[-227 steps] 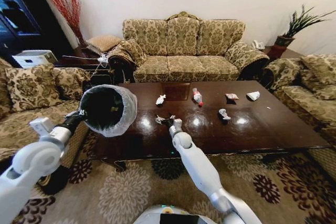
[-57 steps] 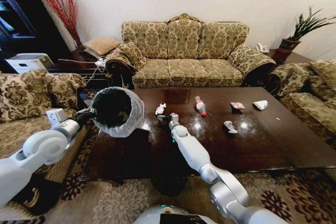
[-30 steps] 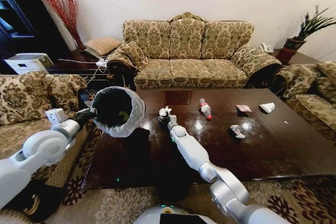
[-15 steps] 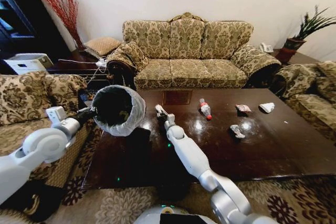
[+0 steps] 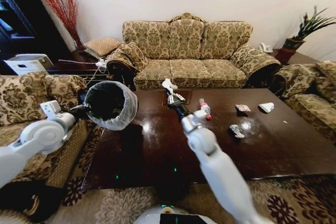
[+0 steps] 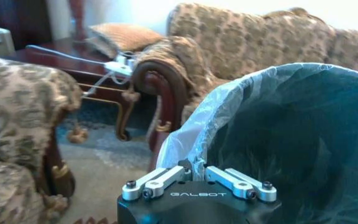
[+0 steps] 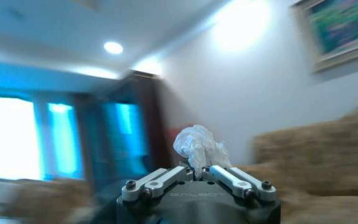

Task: Move to the front of the table and place the trash on the table into the trash bin.

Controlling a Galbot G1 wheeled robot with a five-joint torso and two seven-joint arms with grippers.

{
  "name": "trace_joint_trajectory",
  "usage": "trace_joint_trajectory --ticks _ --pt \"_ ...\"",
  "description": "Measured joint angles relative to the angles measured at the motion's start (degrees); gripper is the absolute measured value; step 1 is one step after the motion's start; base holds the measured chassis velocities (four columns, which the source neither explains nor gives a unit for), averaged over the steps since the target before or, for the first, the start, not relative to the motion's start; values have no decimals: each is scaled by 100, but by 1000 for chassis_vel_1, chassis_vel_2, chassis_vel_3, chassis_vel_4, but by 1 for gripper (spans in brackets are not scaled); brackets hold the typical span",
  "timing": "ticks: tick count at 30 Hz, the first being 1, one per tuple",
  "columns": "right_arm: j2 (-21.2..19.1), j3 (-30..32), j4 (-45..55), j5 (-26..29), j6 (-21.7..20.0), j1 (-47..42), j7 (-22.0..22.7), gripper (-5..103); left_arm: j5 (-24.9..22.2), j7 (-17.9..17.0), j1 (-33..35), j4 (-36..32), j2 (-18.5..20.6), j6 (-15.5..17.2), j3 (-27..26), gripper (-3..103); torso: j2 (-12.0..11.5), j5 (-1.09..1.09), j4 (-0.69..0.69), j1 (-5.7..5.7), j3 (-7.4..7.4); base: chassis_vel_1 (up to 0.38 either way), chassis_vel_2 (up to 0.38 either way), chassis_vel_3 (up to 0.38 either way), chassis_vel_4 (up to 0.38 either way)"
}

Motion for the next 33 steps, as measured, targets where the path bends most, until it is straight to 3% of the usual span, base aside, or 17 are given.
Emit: trace_joint_trajectory --ticks 6,13,22,24,27,28,31,33 --pt "7 -1051 101 363 -236 577 18 0 63 -181 113 -784 165 67 43 0 0 0 3 0 0 0 0 0 0" --pt "343 -1485 -387 383 -726 936 403 -2 35 -284 122 -1484 115 103 21 0 0 1 2 1 1 0 0 0 0" --pt "358 -1572 -412 343 -834 996 463 36 171 -131 69 -1301 -32 91 6 0 0 -1 2 1 1 0 0 0 0" --pt "359 -1566 -416 344 -845 993 482 36 183 -112 69 -1284 -62 86 9 0 0 -1 2 1 1 0 0 0 0" --pt "355 -1558 -419 350 -870 943 501 53 243 -52 98 -1246 -146 79 19 0 0 0 2 0 1 0 0 0 0" --pt "355 -1558 -419 350 -870 943 501 53 243 -52 98 -1246 -146 79 19 0 0 0 2 0 1 0 0 0 0" --pt "357 -1554 -407 399 -969 942 520 69 296 -16 111 -1224 -173 69 54 0 0 -1 2 1 1 0 0 0 0" --pt "357 -1554 -404 402 -968 943 501 74 307 -4 109 -1223 -183 63 61 0 0 0 2 1 1 0 0 0 0"
